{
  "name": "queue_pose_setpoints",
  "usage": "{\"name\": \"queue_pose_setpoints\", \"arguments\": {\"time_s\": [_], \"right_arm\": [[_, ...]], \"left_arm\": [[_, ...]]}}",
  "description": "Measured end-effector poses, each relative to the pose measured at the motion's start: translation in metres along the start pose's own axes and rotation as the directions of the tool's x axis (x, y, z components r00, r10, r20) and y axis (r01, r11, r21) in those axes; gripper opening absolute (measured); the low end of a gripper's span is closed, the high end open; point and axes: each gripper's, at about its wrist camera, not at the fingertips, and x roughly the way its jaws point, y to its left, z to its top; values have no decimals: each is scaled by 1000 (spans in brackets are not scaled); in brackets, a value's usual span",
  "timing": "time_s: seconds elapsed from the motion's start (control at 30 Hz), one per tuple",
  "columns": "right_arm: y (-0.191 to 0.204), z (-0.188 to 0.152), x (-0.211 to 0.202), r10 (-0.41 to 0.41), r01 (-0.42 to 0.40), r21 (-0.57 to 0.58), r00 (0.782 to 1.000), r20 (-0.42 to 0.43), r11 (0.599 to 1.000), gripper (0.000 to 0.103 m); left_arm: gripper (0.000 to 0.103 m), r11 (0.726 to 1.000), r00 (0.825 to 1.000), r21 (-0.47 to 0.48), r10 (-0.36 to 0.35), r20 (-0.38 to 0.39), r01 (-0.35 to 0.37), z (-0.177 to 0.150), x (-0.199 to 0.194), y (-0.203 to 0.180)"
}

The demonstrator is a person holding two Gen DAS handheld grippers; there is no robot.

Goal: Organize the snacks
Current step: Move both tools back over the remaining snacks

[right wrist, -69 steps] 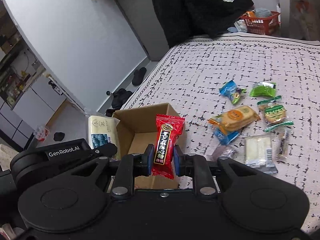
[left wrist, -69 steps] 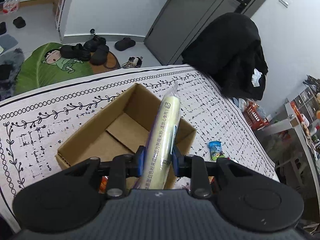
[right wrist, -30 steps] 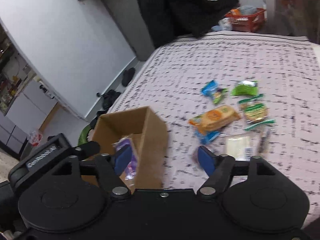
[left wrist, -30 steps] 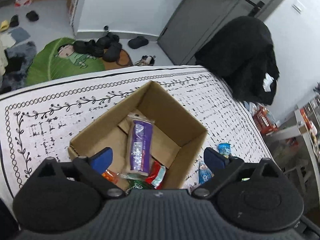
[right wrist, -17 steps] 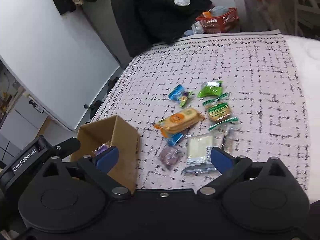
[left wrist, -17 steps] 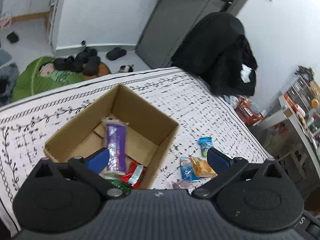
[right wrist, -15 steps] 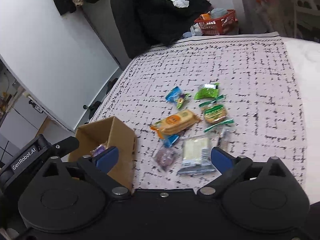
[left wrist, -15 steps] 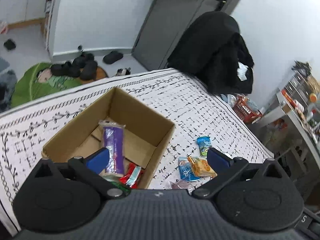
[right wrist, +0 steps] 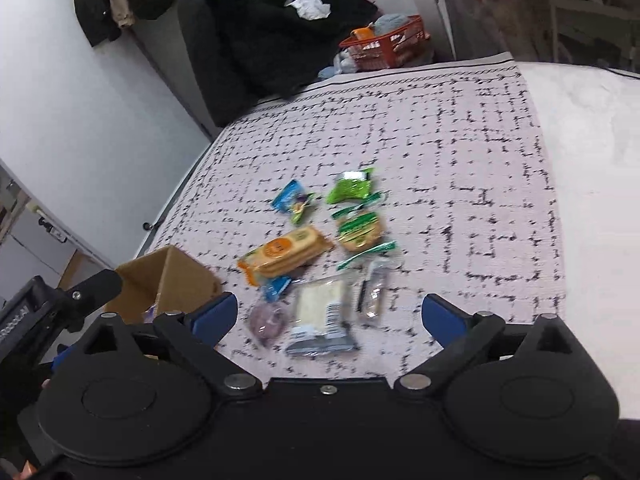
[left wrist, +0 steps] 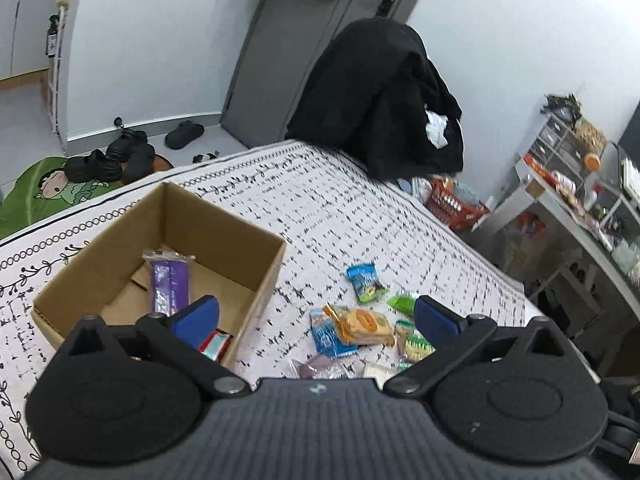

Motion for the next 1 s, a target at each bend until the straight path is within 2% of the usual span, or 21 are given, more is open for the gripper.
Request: {"name": "queue_pose_setpoints", "arguments": {"time_s": [0.17,0.3,0.37,0.57,0.73,1.0], "right_arm": [[-12,0,7,9,-9,27,1000,9,1000,98],[-18,-2,16,18,-17,54,1000,-5,998,92],[-22,-3,22,21,-19,78,1000,-20,997,85],[-27,-4,36,38,-34,105,998,-40,994,75],[-29,-3,51,50,-42,110,996,-72,993,68],[-28,-4,75,47,-35,99,992,-121,994,57]], "left_arm": [[103,998,997,32,-55,-60,57,-9,10,-13],[103,995,996,89,-39,-82,47,-17,18,-24],[101,994,995,98,-34,-96,44,-22,22,-25],[98,990,994,138,-14,-110,29,-30,34,-31],[85,993,989,115,-5,-145,22,-35,53,-29],[77,998,976,67,28,-217,-14,-41,84,-27]]}}
